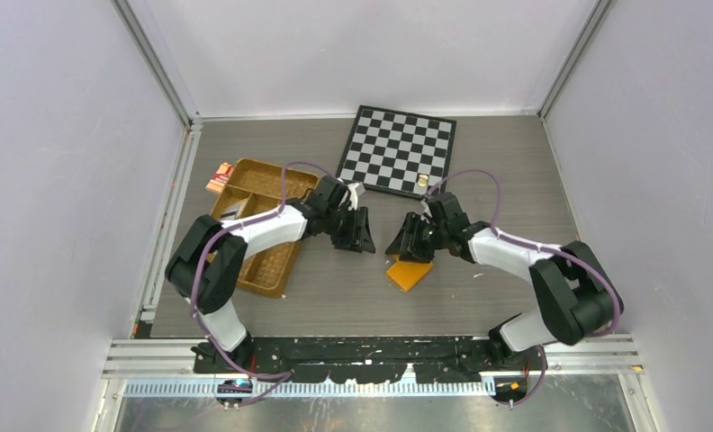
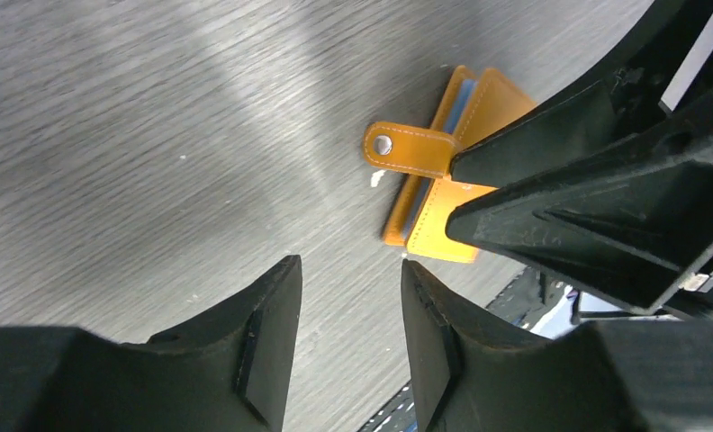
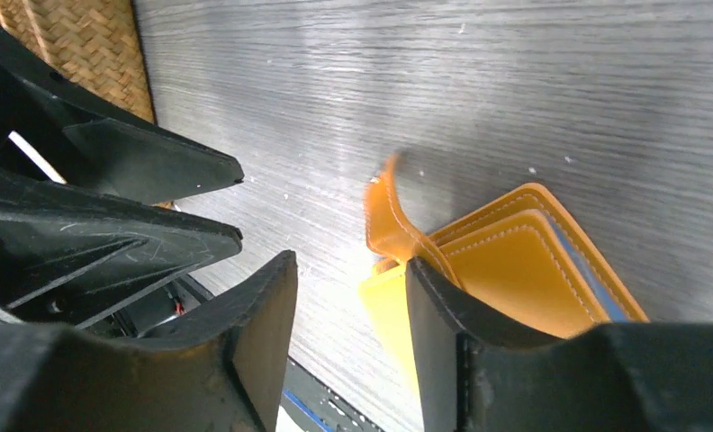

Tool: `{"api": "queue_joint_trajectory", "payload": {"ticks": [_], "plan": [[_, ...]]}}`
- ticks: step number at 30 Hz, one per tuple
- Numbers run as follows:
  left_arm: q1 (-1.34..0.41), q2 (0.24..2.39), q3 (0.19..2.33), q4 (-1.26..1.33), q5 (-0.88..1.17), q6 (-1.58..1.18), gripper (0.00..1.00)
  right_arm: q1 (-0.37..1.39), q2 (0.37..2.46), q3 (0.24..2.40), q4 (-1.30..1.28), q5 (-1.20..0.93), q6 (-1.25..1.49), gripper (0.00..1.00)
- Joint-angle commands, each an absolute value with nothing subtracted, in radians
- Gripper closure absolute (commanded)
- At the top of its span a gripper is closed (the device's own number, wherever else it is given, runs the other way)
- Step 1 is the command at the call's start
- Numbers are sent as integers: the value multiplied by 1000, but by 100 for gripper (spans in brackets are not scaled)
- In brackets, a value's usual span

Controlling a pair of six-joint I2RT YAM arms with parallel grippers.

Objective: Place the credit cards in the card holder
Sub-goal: Pick up the card holder from the center of the board.

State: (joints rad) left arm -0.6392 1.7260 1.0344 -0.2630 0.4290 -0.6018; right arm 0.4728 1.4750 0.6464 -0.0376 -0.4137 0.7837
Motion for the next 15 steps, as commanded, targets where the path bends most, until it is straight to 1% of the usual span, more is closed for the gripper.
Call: {"api": "queue_joint_trajectory", "payload": {"ticks": [1,4,7,12,15], "plan": [[-655,1652,1033,-163,422,-643,52,473,1313,752,-251,-300,704,43],[-684,1658,1067,-167,415,-645,50,446,1237,795,-374,-239,689,39],[-737,1669,1096,-166,373,-631,47,394,1184,799,-470,-184,703,37],[-825,1717,1153,-225,300,-576,44,315,1131,720,-556,-110,762,37],[-856,1738,1169,-246,258,-549,42,292,1076,639,-549,-122,821,39]]}}
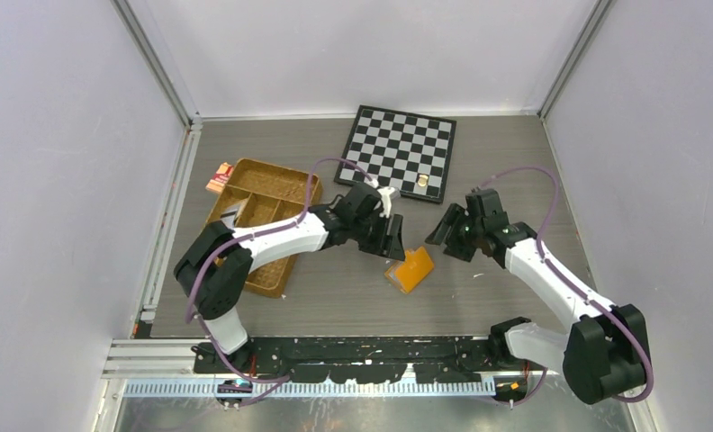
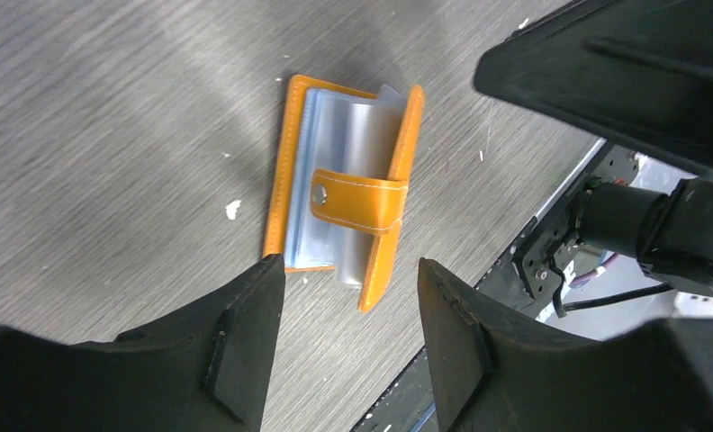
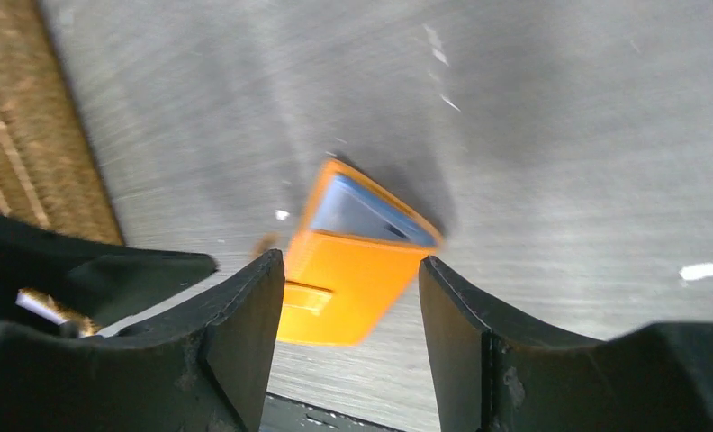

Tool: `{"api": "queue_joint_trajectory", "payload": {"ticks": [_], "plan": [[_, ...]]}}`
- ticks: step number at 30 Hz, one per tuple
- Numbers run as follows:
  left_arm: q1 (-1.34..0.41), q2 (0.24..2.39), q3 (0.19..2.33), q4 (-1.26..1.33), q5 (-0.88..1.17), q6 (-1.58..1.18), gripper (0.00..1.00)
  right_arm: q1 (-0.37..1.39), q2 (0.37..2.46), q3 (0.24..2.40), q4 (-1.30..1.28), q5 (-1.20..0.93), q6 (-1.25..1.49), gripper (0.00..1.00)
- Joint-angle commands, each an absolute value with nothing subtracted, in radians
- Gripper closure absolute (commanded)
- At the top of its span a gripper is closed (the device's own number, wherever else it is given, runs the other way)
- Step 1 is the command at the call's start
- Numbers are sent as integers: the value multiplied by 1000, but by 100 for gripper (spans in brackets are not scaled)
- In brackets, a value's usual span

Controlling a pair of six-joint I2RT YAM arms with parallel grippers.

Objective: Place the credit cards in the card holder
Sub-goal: Pick up the card holder from the center of the board.

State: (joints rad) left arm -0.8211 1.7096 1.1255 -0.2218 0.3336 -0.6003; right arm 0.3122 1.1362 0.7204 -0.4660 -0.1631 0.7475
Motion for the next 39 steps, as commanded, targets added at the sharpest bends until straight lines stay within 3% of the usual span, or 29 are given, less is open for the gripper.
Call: {"api": "queue_joint_trajectory", "payload": {"ticks": [1,14,25,31,35,39], "plan": [[-862,1747,1172,-249,250,-541,41,291,1045,610,-528,-142,844,39],[-871,1860,1213,-274,259,-490,41,291,981,364,-228,-311,976,40],[-871,1931,1211,-340,199,-453,60,292,1145,250,202,-406,1018,38],[-871,1943,1190,-327,191,-465,64,322,1293,258,394,-441,1016,39],[-871,1947,1161,-258,229,-508,64,354,1355,284,489,-449,1032,50],[-866,1934,1143,-207,238,-545,62,362,1308,330,446,-422,1021,76]]}}
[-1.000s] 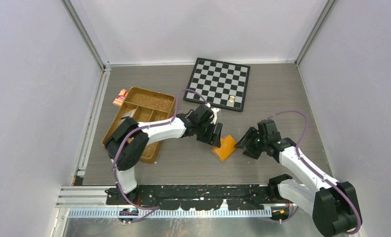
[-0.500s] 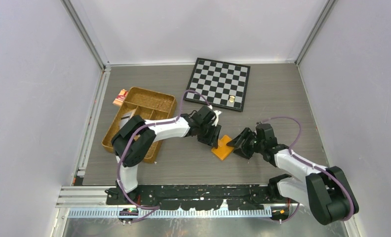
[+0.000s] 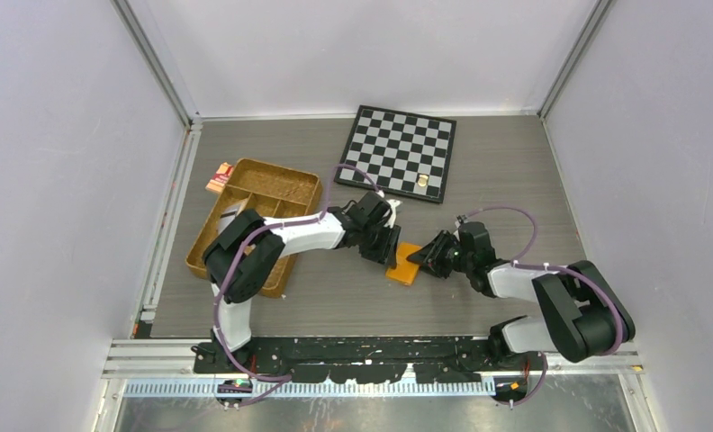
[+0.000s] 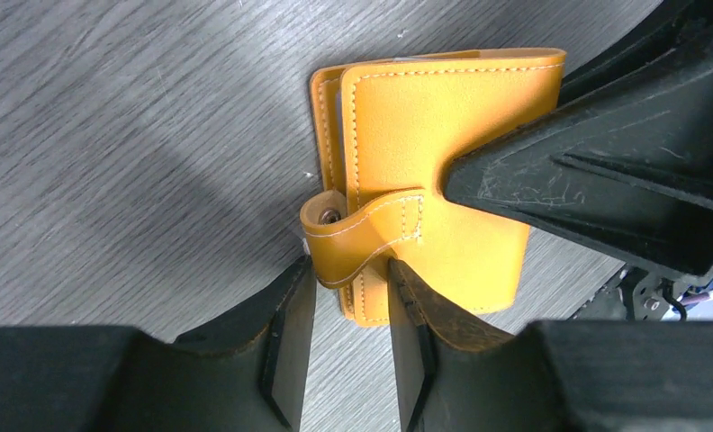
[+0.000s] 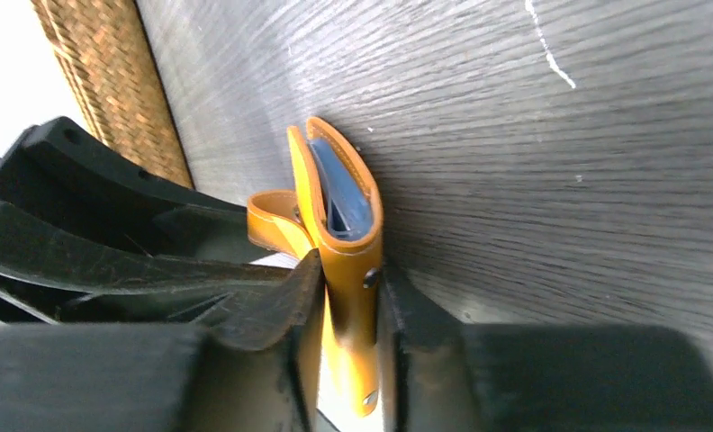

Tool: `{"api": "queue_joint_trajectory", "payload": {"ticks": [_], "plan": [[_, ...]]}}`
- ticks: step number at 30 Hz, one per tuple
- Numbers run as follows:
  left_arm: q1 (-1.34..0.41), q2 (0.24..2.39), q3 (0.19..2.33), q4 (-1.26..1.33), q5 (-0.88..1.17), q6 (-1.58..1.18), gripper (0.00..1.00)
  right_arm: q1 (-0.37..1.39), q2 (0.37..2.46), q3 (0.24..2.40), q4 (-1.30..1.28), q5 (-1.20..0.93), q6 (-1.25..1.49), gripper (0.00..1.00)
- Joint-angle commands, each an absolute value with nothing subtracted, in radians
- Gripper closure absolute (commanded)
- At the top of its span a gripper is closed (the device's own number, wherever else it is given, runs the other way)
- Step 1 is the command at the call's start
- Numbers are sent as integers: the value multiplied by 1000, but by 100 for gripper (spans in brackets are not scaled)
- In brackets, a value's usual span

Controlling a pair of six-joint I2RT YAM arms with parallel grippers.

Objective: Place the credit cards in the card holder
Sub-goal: Pick up the card holder from the center of the board, then turn over the card holder at the center of the board.

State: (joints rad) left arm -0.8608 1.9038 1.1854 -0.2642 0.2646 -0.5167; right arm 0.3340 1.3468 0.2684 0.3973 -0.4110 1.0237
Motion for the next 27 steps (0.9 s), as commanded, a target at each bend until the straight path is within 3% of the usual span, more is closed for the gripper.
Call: {"api": "queue_joint_trajectory", "payload": {"ticks": [1,5,9,14,20,27], "plan": [[-864,1926,1144,-200,242,-554,60,362,1285,348,406,-413,1004,83],[-831,1849,1134,-183,255,-584,47,362,1180,503,62,-318,871,99],[-784,1715,1090,-211,247,-574,39,362,1143,725,-438,-94,674,99],[-705,1567,1028,-309,272,-524,35,369,1226,993,-818,119,525,99],[-605,1410,954,-374,288,-476,32,502,1398,1169,-1077,372,564,99],[-529,1307,862,-379,326,-466,30,661,1657,1265,-1124,488,708,99]]}}
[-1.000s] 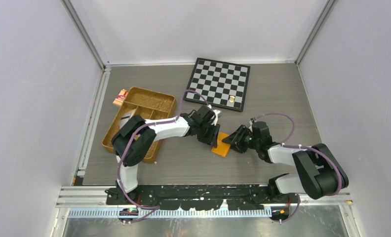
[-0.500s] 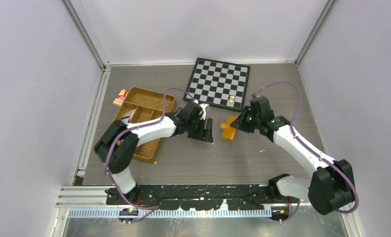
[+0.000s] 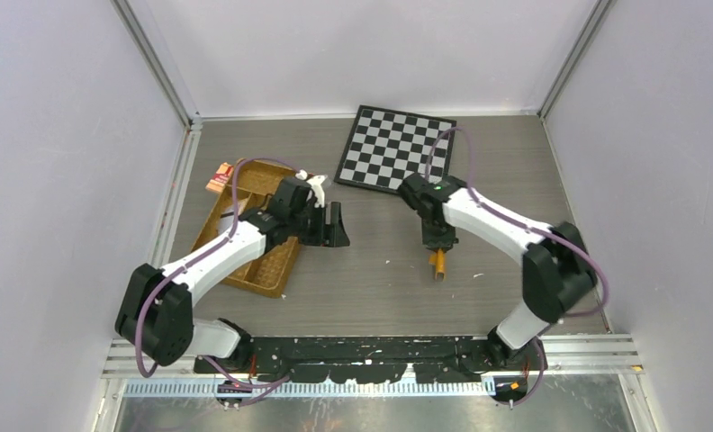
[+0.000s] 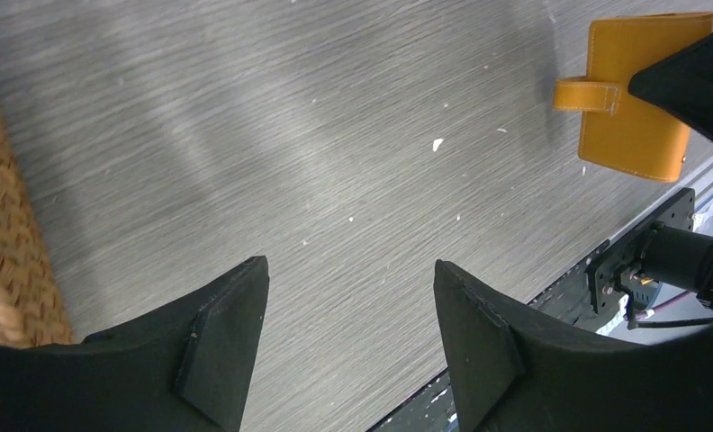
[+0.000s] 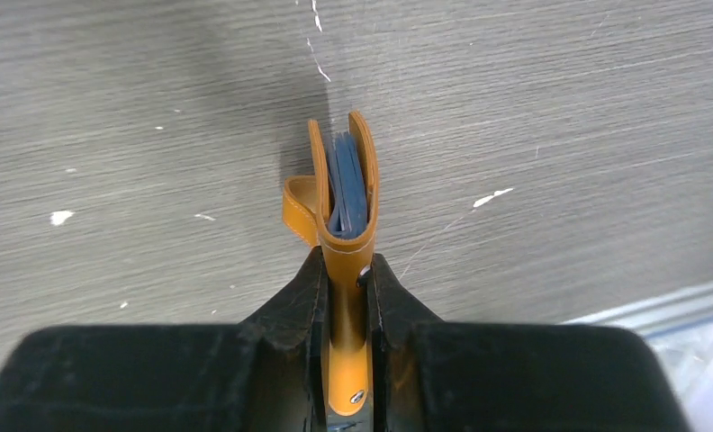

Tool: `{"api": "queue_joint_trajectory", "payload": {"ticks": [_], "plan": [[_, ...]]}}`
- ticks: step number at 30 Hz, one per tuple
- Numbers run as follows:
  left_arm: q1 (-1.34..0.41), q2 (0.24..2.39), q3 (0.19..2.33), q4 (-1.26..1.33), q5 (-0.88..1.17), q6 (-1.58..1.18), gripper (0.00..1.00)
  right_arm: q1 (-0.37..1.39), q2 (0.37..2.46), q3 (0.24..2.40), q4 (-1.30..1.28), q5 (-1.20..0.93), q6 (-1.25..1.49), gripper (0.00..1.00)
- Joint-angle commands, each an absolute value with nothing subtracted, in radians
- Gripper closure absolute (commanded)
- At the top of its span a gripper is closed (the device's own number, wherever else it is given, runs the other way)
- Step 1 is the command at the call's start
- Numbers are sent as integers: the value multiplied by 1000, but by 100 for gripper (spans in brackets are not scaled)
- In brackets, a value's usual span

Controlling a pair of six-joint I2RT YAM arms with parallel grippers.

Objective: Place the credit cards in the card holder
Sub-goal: Turn over the card holder at the center of the board.

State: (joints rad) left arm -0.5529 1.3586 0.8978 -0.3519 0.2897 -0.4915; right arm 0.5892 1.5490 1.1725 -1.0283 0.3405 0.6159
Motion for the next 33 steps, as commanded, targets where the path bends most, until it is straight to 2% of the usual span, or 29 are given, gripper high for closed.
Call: {"api": "queue_joint_trajectory", "payload": {"ticks": [1,6,7,10,12,15,19,20,23,26,33], "plan": [[-524,1297,852,-380,327,-465,30,689,1701,1291,-1138,521,730,99],[-510,1244,810,-394,323,-465,30,803,1891,1441,-1192,627,805,97],[-508,1233,802,-397,319,-467,30,821,1917,1471,-1193,625,811,95],[-503,1194,773,-405,299,-471,29,856,1981,1541,-1182,588,815,74],[-502,1165,754,-409,288,-479,29,871,2002,1567,-1162,545,811,64],[-499,1121,731,-426,266,-482,28,882,1990,1588,-1114,471,802,58],[-499,1072,720,-458,239,-473,25,884,1957,1587,-1037,392,783,55],[-498,1067,716,-458,235,-473,24,883,1955,1582,-1023,380,779,57],[-497,1064,713,-459,236,-474,23,884,1955,1573,-1013,370,767,77],[-495,1071,719,-466,234,-475,23,884,1931,1569,-1047,424,748,88],[-491,1066,720,-463,223,-472,23,861,1915,1594,-1343,760,697,97]]}}
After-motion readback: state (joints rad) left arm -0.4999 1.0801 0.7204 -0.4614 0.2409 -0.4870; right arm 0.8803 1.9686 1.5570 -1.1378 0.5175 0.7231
